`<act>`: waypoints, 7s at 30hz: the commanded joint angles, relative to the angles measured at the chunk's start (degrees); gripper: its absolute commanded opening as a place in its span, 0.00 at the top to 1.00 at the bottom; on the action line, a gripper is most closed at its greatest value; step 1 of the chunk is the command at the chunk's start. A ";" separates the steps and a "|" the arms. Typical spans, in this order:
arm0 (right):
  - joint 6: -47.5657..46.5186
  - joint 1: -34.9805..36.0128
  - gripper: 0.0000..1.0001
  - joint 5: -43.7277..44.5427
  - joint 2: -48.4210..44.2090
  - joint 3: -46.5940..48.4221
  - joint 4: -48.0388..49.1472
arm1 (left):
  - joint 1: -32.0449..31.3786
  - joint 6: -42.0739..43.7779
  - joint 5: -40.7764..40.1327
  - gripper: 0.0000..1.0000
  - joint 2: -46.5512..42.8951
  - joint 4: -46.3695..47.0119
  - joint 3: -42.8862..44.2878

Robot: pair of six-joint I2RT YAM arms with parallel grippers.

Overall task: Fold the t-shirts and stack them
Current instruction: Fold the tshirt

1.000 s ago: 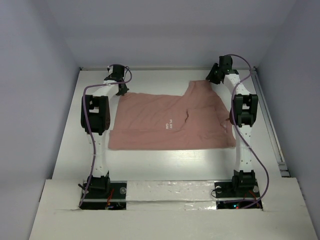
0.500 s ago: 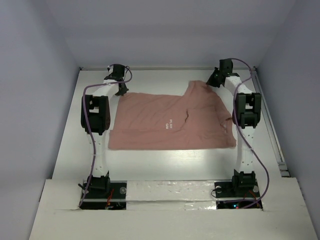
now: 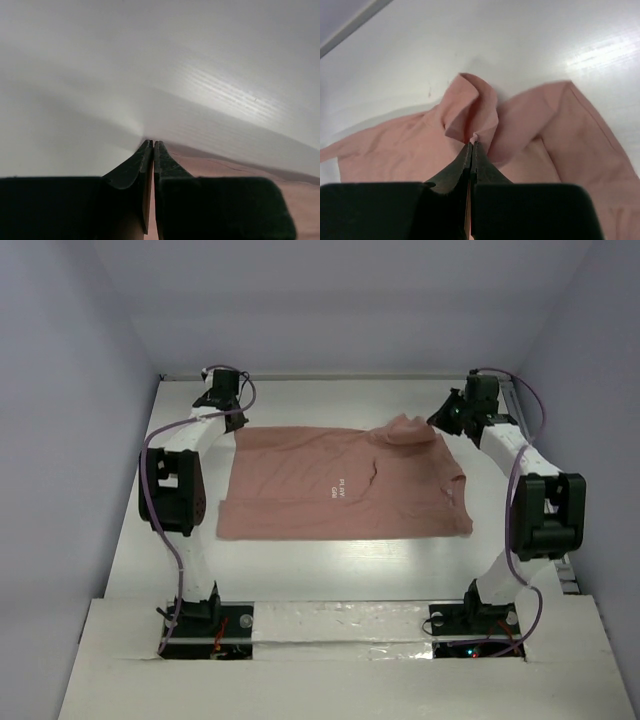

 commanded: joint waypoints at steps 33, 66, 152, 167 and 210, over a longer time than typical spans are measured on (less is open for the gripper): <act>8.28 0.00 0.93 11.51 -39.59 -40.66 -20.18 | 3.69 -1.90 0.71 0.98 -16.13 4.93 -30.83; -1.22 10.89 0.65 3.42 -5.13 -18.95 -3.48 | -3.69 -4.28 4.84 0.55 -14.03 6.86 -23.98; 5.12 -17.50 0.86 -9.67 5.94 -9.81 5.05 | 5.01 -9.64 14.60 0.57 -5.67 9.59 -23.71; 9.32 -3.97 0.97 -9.31 -21.38 -32.20 -1.29 | 5.01 -9.73 11.17 0.55 -15.85 8.01 -23.98; 8.98 13.69 0.99 -3.85 40.39 33.88 -10.48 | -5.71 -13.50 8.45 0.54 -43.29 -1.29 -30.14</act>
